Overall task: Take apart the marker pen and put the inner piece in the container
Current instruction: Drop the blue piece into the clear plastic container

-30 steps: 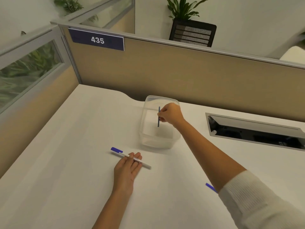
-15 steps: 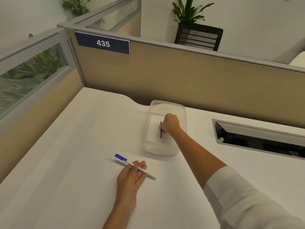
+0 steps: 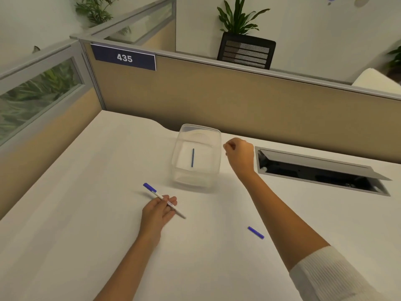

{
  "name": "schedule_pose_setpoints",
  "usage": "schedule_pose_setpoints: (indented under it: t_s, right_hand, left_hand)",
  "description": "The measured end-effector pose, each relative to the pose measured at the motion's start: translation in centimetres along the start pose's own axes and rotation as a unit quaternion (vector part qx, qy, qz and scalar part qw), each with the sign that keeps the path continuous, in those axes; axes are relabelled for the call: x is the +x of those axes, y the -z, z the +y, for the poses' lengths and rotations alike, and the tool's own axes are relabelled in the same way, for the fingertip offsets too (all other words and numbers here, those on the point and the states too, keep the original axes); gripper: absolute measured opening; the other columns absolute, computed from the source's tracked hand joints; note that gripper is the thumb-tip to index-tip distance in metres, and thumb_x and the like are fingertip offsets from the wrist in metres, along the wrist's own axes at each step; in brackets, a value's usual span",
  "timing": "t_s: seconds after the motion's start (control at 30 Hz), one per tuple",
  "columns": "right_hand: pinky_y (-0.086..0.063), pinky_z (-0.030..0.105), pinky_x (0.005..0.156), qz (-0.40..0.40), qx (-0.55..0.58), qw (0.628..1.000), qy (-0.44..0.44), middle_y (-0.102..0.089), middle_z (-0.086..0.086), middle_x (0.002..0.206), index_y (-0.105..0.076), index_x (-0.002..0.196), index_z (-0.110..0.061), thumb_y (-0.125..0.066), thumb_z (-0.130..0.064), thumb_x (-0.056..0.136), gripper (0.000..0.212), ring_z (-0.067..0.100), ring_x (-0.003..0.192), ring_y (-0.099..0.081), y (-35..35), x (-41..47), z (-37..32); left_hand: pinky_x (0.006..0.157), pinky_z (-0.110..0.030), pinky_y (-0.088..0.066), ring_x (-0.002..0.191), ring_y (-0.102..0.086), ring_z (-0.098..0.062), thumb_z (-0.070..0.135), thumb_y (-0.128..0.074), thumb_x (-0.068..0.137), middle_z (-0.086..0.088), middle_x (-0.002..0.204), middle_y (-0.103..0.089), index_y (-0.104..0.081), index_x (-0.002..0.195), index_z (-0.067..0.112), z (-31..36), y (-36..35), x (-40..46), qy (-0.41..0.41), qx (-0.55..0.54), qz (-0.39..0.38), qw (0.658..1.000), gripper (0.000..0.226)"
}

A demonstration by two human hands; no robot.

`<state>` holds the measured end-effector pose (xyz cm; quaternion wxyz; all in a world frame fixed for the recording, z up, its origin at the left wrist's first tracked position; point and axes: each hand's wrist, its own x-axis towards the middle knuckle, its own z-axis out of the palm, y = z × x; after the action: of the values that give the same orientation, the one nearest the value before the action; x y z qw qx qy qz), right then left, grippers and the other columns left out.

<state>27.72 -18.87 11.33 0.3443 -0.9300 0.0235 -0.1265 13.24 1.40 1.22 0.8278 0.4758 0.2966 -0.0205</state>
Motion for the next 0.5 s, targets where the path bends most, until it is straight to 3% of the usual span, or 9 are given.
schedule_pose_setpoints:
  t_s: [0.17,0.27,0.4,0.5]
  right_hand:
    - [-0.048,0.028,0.065,0.044,-0.013,0.999,0.013,-0.070,0.014,0.083,-0.066,0.086,0.000,-0.057,-0.009,0.090,0.013,0.022,0.072,-0.061,3.7,-5.9,6.5]
    - [-0.044,0.026,0.071,0.048,-0.037,0.997,-0.044,-0.068,0.016,0.091,-0.064,0.095,-0.002,-0.056,-0.015,0.092,0.015,0.026,0.079,-0.062,5.3,-9.7,11.0]
    - [-0.046,0.033,0.080,0.070,-0.057,0.985,-0.147,-0.061,0.016,0.113,-0.058,0.112,-0.003,-0.060,-0.023,0.089,0.030,0.029,0.098,-0.058,7.1,-15.1,15.4]
    - [-0.043,0.037,0.079,0.039,-0.087,0.979,-0.180,-0.056,0.020,0.115,-0.058,0.113,0.001,-0.063,-0.022,0.087,0.035,0.036,0.104,-0.051,7.9,-18.5,17.4]
  left_hand:
    - [0.080,-0.035,-0.051,0.100,-0.064,-0.031,0.007,-0.051,0.093,-0.021,0.103,-0.066,-0.059,0.093,0.005,-0.6,0.1,-1.2,-0.008,0.025,0.002,1.000,0.009]
    - [0.084,-0.037,-0.050,0.101,-0.064,-0.030,0.009,-0.052,0.093,-0.022,0.107,-0.065,-0.059,0.094,0.004,-1.0,0.2,-2.0,-0.014,0.035,0.004,0.999,0.008]
    - [0.086,-0.036,-0.049,0.103,-0.063,-0.029,0.010,-0.051,0.094,-0.022,0.109,-0.063,-0.055,0.101,0.000,-1.6,0.3,-3.3,-0.032,0.049,0.004,0.998,0.013]
    - [0.086,-0.035,-0.048,0.102,-0.063,-0.029,0.009,-0.050,0.094,-0.023,0.110,-0.063,-0.053,0.105,-0.002,-2.0,0.4,-4.2,-0.041,0.060,0.014,0.997,0.016]
